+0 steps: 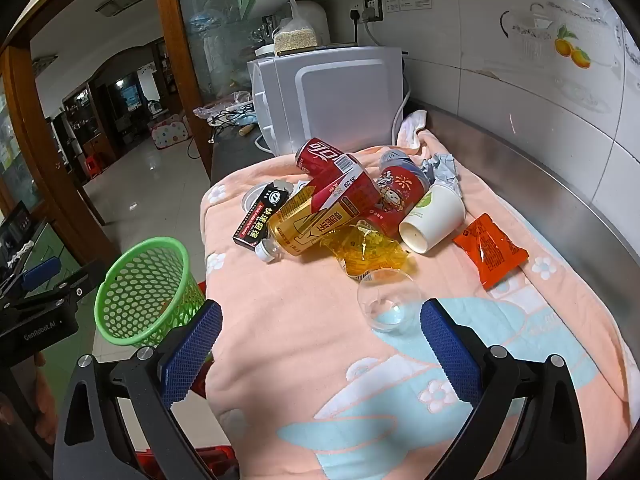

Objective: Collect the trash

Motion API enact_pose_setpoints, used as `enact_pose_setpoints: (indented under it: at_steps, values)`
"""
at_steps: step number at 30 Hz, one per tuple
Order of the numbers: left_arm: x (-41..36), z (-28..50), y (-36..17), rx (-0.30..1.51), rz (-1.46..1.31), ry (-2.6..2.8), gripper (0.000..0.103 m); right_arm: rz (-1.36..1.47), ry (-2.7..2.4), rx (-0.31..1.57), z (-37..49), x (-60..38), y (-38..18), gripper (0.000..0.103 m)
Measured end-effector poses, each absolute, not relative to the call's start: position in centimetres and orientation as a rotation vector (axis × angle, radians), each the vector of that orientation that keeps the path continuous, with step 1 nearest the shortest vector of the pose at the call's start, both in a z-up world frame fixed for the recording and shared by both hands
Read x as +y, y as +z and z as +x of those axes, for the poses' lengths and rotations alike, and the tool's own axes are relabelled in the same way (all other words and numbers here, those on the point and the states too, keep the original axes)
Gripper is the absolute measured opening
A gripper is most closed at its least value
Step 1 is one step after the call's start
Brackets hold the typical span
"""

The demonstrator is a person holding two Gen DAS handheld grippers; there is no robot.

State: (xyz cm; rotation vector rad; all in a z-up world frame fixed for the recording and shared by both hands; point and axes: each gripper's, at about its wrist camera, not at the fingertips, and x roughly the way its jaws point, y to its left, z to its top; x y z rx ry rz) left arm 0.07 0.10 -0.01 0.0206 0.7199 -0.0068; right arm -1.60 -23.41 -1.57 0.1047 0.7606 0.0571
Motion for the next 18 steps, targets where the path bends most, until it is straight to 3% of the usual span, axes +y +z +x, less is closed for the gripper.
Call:
enact_pose_setpoints:
  at_steps: [18]
  values:
    - [0.3,0.0,0.2,0.702,0.022,0.007,0.098,0.106,0.065,0.759,-1.6,-23.4,-1.6,0.096]
